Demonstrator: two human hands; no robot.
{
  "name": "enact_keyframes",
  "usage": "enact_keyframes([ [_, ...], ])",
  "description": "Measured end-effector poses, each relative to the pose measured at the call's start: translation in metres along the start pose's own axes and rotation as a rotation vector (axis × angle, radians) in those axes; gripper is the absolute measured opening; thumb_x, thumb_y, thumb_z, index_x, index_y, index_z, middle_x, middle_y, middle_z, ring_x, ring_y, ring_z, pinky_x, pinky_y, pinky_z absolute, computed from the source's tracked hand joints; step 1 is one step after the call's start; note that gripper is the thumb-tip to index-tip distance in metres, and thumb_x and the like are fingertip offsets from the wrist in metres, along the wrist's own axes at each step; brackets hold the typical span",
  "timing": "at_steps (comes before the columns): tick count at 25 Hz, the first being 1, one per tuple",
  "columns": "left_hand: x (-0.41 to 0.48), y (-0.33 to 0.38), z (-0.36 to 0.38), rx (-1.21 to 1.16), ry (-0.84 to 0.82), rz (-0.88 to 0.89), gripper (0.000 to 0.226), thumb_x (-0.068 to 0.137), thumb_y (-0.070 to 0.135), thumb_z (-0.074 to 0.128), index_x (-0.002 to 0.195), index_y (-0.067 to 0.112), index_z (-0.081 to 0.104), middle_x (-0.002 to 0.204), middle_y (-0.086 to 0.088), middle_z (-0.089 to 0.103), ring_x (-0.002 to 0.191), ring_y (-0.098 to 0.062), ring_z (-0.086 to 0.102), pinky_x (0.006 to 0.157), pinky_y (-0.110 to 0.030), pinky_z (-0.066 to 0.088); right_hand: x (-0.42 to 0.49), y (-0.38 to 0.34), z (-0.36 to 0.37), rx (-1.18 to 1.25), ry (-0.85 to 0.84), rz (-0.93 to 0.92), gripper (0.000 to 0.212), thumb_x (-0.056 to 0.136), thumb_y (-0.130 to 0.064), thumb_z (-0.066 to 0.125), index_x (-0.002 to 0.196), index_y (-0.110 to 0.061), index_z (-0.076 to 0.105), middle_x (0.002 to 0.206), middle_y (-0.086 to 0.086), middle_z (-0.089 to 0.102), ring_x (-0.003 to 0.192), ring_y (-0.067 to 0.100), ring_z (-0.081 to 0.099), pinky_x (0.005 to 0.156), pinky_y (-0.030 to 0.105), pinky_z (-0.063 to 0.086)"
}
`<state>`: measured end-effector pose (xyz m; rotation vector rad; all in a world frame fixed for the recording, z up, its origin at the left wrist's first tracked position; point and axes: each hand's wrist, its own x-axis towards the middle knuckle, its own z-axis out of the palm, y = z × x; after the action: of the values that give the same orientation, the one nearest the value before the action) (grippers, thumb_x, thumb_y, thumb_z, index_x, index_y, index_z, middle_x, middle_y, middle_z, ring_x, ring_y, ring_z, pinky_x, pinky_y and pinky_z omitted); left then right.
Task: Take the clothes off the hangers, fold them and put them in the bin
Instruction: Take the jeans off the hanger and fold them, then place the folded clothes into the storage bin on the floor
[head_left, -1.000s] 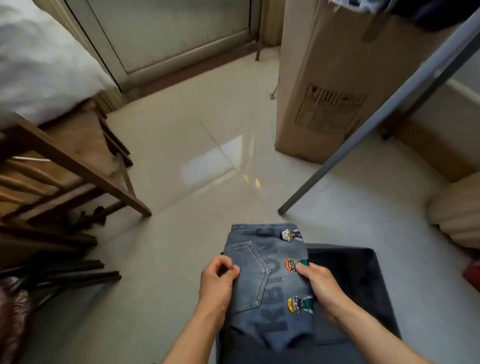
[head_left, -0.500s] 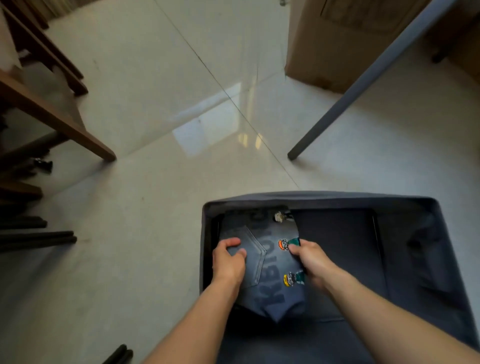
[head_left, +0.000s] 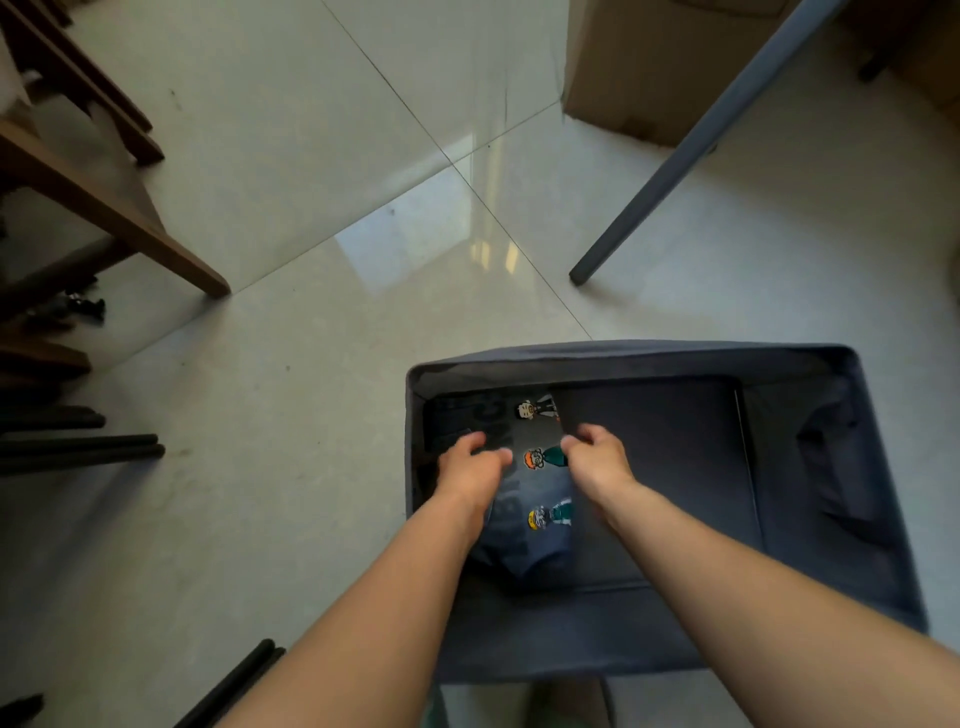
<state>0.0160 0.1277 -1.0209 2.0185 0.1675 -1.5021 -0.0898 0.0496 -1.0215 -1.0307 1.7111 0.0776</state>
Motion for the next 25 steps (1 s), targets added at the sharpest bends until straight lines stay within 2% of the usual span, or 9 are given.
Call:
enact_keyframes([
  [1, -0.011, 0.01, 0.001, -0.031, -0.036, 0.005, 0.047, 0.09, 0.017, 0.065, 0.135, 0.018, 0.054, 0.135, -0.006, 0.054, 0.117, -0.023, 0.054, 0.105, -0.038, 0.043, -0.01, -0.007, -0.004, 0.018, 0.001, -0.012, 0.037, 0.098, -0.015, 0.05, 0.134, -0.006, 0.051, 0.136, 0.013, 0.054, 0.12, 0.027, 0.052, 0.097, 0.03, 0.038],
  [3, -0.041, 0.03, 0.001, -0.094, -0.087, 0.016, 0.036, 0.093, 0.017, 0.061, 0.129, 0.018, 0.059, 0.124, -0.003, 0.06, 0.111, -0.018, 0.054, 0.099, -0.036, 0.045, -0.035, -0.022, -0.012, 0.086, -0.022, -0.007, 0.021, 0.098, -0.021, 0.047, 0.108, -0.012, 0.062, 0.123, 0.013, 0.062, 0.102, 0.024, 0.057, 0.085, 0.033, 0.043],
  [5, -0.072, 0.05, -0.003, -0.157, -0.114, 0.03, 0.031, 0.094, 0.016, 0.059, 0.125, 0.017, 0.061, 0.119, -0.002, 0.062, 0.109, -0.018, 0.054, 0.09, -0.033, 0.046, -0.066, -0.038, -0.022, 0.16, -0.073, 0.007, 0.025, 0.099, -0.028, 0.041, 0.097, -0.013, 0.061, 0.107, 0.011, 0.066, 0.09, 0.021, 0.058, 0.08, 0.036, 0.047],
  [7, -0.103, 0.073, -0.012, -0.228, -0.133, 0.041, 0.027, 0.095, 0.015, 0.056, 0.122, 0.018, 0.061, 0.111, -0.001, 0.062, 0.106, -0.016, 0.054, 0.087, -0.033, 0.046, -0.099, -0.058, -0.033, 0.222, -0.094, 0.003, 0.035, 0.101, -0.031, 0.037, 0.105, -0.008, 0.062, 0.1, 0.012, 0.067, 0.087, 0.023, 0.062, 0.082, 0.038, 0.051],
  [10, -0.154, 0.113, -0.032, -0.358, -0.143, 0.057, 0.02, 0.098, 0.014, 0.051, 0.116, 0.019, 0.059, 0.098, -0.001, 0.06, 0.098, -0.016, 0.054, 0.082, -0.033, 0.045, -0.151, -0.093, -0.055, 0.301, -0.142, -0.028, 0.042, 0.103, -0.033, 0.033, 0.112, -0.004, 0.063, 0.101, 0.014, 0.069, 0.093, 0.028, 0.067, 0.082, 0.039, 0.053],
  [15, -0.265, 0.179, -0.066, -0.516, -0.193, 0.114, 0.03, 0.1, 0.016, 0.049, 0.129, 0.009, 0.054, 0.121, -0.011, 0.061, 0.12, -0.027, 0.056, 0.089, -0.034, 0.046, -0.248, -0.17, -0.103, 0.372, -0.216, -0.135, 0.036, 0.104, -0.032, 0.034, 0.107, -0.009, 0.062, 0.094, 0.01, 0.069, 0.081, 0.021, 0.067, 0.072, 0.033, 0.053],
  [20, -0.365, 0.249, -0.096, -0.605, -0.236, 0.257, 0.029, 0.1, 0.018, 0.05, 0.127, 0.008, 0.055, 0.113, -0.009, 0.064, 0.11, -0.026, 0.061, 0.092, -0.037, 0.05, -0.338, -0.252, -0.157, 0.333, -0.212, -0.334, 0.025, 0.098, -0.02, 0.049, 0.114, -0.008, 0.063, 0.095, 0.011, 0.07, 0.081, 0.021, 0.068, 0.072, 0.033, 0.054],
  [25, -0.462, 0.299, -0.127, -0.638, -0.278, 0.413, 0.03, 0.1, 0.022, 0.052, 0.128, 0.01, 0.056, 0.111, -0.008, 0.069, 0.1, -0.023, 0.067, 0.085, -0.037, 0.054, -0.433, -0.311, -0.214, 0.321, -0.19, -0.521, 0.026, 0.103, -0.02, 0.041, 0.112, -0.01, 0.063, 0.098, 0.012, 0.071, 0.083, 0.022, 0.068, 0.074, 0.032, 0.055],
])
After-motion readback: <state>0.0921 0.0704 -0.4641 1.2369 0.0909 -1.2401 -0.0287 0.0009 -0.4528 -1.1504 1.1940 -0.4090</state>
